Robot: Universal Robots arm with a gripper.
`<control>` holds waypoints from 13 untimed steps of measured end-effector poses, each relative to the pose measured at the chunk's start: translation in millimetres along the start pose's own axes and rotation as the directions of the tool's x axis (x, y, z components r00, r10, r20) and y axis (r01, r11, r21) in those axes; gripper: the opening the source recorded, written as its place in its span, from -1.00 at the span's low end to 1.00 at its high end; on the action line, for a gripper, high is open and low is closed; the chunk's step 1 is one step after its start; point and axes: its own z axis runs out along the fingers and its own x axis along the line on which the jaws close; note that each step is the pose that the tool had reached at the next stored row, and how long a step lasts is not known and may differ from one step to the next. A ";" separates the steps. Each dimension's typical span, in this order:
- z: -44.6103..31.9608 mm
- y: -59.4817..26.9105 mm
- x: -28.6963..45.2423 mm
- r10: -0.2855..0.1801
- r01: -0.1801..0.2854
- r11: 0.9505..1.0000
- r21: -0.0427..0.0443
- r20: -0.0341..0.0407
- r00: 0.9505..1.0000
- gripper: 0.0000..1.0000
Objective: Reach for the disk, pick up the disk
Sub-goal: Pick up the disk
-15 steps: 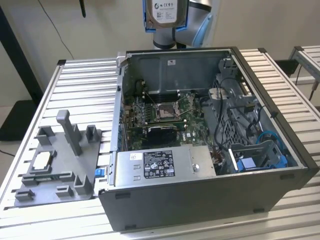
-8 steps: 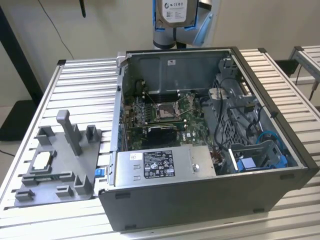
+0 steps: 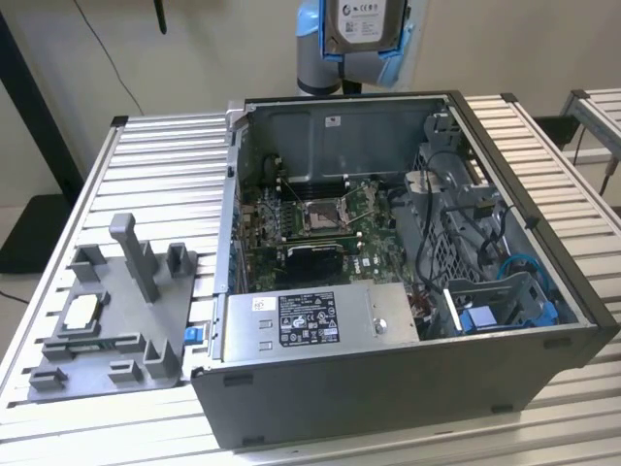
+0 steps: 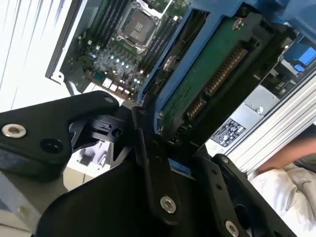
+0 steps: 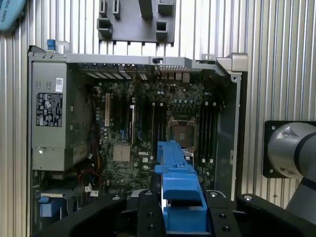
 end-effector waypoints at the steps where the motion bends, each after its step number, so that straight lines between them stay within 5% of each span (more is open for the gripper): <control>1: -0.1 -4.1 0.0 0.000 0.000 1.000 0.000 0.000 1.000 -1.00; 13: -1.7 -52.2 0.3 0.000 0.000 1.000 0.000 0.000 1.000 -1.00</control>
